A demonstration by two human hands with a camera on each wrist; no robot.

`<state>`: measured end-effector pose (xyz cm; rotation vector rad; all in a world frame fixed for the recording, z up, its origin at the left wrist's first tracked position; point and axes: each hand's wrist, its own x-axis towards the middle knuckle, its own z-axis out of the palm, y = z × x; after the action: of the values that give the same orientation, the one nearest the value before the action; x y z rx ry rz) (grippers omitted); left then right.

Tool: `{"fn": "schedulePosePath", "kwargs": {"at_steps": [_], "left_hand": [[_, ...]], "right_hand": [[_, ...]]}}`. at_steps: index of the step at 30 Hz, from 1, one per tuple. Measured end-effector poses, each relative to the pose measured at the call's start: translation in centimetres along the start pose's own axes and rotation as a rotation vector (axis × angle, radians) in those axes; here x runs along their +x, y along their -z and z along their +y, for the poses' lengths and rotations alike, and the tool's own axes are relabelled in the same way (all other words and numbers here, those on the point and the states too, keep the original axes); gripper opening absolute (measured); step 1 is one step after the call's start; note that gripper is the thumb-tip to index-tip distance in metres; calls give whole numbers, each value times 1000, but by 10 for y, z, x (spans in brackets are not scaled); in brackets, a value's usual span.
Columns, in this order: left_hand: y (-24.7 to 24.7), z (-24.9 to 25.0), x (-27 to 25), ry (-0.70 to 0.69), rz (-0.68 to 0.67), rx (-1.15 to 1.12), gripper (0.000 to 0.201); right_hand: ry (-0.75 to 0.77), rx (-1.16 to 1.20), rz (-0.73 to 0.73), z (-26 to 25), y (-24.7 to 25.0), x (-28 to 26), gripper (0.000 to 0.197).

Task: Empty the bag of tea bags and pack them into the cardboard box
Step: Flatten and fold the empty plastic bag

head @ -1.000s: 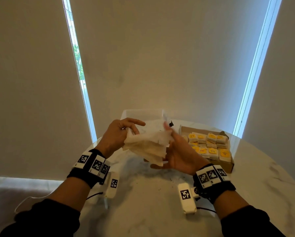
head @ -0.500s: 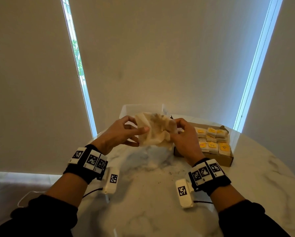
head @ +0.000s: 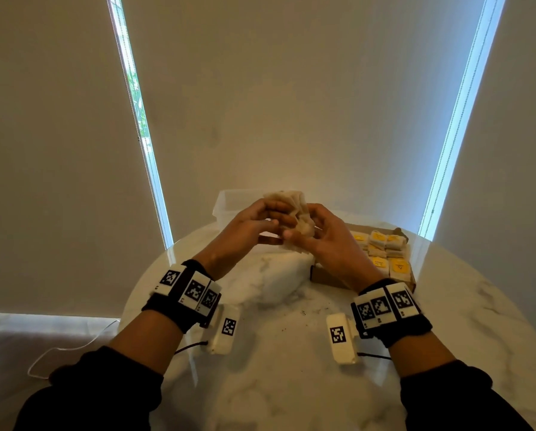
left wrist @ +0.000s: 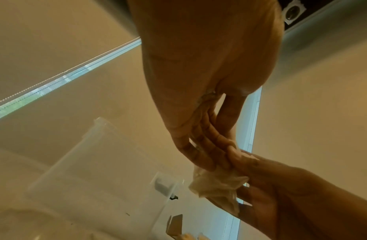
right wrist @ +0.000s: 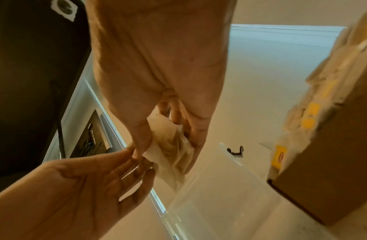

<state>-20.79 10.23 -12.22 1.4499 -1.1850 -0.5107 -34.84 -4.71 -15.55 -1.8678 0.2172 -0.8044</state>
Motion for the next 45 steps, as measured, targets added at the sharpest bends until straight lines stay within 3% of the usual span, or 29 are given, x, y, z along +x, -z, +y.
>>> {"fn": "schedulePosePath", "kwargs": {"at_steps": [3, 7, 11, 16, 19, 22, 27, 32, 37, 39, 41, 43, 44, 45], "left_hand": [[4, -2, -4, 11, 21, 84, 28], [15, -7, -14, 48, 41, 159, 21], [26, -12, -24, 138, 0, 160, 21], [33, -18, -39, 204, 1, 147, 46], [43, -17, -55, 168, 41, -21, 54], [72, -18, -80, 73, 207, -76, 48], [157, -46, -148, 3, 631, 25, 24], [244, -130, -241, 230, 1009, 77, 15], [252, -268, -301, 581, 1150, 197, 15], [242, -323, -313, 750, 1059, 217, 31], [226, -373, -321, 889, 865, 209, 79], [207, -406, -323, 1025, 710, 210, 111], [196, -415, -322, 1063, 645, 189, 116], [188, -427, -321, 1072, 598, 155, 109]], "right_hand": [[36, -115, 30, 0, 3, 1, 37], [-4, -191, 179, 4, 15, 2, 43], [5, -252, 206, 0, 16, -3, 36], [-1, -284, 206, -8, -8, -8, 37], [14, -237, 135, -20, -41, -11, 30], [7, -245, -78, -33, -73, -10, 25], [-8, -312, -366, -41, -112, -12, 41], [29, -418, -564, -56, -155, -12, 20], [53, -519, -654, -67, -191, -4, 23], [69, -532, -679, -69, -192, -4, 24], [35, -557, -684, -67, -190, -3, 23], [3, -559, -680, -68, -183, -3, 21], [-15, -558, -671, -68, -177, -3, 21], [-28, -563, -659, -68, -171, -4, 20]]}}
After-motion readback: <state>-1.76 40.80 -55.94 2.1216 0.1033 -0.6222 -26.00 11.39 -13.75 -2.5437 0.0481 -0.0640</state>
